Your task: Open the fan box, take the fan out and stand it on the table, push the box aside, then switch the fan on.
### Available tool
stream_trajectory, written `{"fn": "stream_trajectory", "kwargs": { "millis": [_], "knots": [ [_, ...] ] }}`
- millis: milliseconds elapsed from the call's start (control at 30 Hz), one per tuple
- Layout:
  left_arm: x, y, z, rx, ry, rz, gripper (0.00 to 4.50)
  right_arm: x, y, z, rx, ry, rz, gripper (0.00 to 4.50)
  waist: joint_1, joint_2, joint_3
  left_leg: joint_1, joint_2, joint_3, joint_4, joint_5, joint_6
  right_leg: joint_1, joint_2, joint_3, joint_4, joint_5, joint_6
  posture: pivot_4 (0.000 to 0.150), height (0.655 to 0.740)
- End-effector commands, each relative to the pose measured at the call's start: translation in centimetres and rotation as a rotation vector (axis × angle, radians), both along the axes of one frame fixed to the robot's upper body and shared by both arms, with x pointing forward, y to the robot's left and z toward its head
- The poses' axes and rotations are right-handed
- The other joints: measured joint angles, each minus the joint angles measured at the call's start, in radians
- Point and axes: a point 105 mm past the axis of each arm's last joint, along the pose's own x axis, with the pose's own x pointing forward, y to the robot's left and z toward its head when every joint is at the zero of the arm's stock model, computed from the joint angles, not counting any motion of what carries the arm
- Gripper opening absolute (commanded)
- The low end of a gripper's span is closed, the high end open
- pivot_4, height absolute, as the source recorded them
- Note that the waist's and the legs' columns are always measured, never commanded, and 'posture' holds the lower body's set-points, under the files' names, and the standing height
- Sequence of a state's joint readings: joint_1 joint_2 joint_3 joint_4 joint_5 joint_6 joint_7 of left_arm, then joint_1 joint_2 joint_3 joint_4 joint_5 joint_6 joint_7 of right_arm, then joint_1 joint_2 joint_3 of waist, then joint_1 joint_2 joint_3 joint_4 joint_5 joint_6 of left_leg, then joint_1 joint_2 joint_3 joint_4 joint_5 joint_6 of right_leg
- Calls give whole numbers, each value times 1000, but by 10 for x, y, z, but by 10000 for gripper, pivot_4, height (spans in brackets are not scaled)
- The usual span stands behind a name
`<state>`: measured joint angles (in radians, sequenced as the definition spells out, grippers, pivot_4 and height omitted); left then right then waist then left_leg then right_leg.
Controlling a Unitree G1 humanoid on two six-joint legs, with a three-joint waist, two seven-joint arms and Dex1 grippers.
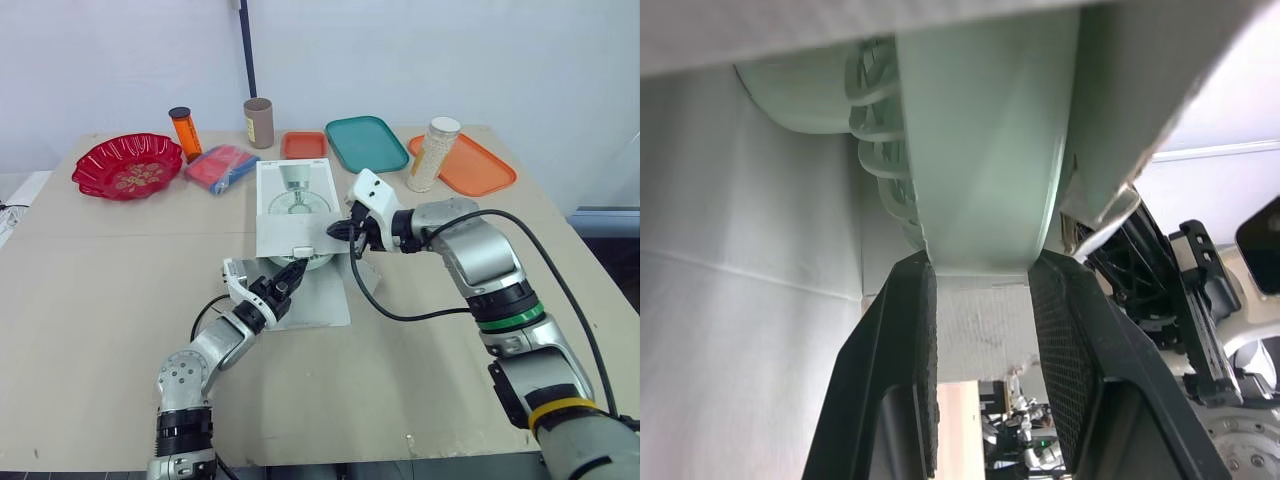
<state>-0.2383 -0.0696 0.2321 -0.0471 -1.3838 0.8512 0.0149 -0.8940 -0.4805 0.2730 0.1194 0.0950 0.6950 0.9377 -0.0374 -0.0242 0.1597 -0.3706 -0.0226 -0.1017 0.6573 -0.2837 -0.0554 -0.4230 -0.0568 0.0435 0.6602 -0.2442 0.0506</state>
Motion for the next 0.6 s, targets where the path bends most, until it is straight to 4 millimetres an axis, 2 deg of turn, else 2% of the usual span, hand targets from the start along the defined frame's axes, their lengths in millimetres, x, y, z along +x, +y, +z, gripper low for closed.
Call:
{"fn": "stream_trajectory", "kwargs": {
  "millis": [33, 600],
  "knots": [
    [-3, 2, -2, 2, 13, 2, 8941, -3, 7, 19, 17, -58, 35, 0, 0, 0, 0, 0, 0, 0, 0, 0, 0, 0, 0, 0, 0, 0, 0, 1500, 7400],
    [-35, 6, -8, 14, 36, -80, 8941, -5, 6, 21, 7, -69, 42, 0, -1, 0, 0, 0, 0, 0, 0, 0, 0, 0, 0, 0, 0, 0, 0, 1500, 7400]
  ]
}}
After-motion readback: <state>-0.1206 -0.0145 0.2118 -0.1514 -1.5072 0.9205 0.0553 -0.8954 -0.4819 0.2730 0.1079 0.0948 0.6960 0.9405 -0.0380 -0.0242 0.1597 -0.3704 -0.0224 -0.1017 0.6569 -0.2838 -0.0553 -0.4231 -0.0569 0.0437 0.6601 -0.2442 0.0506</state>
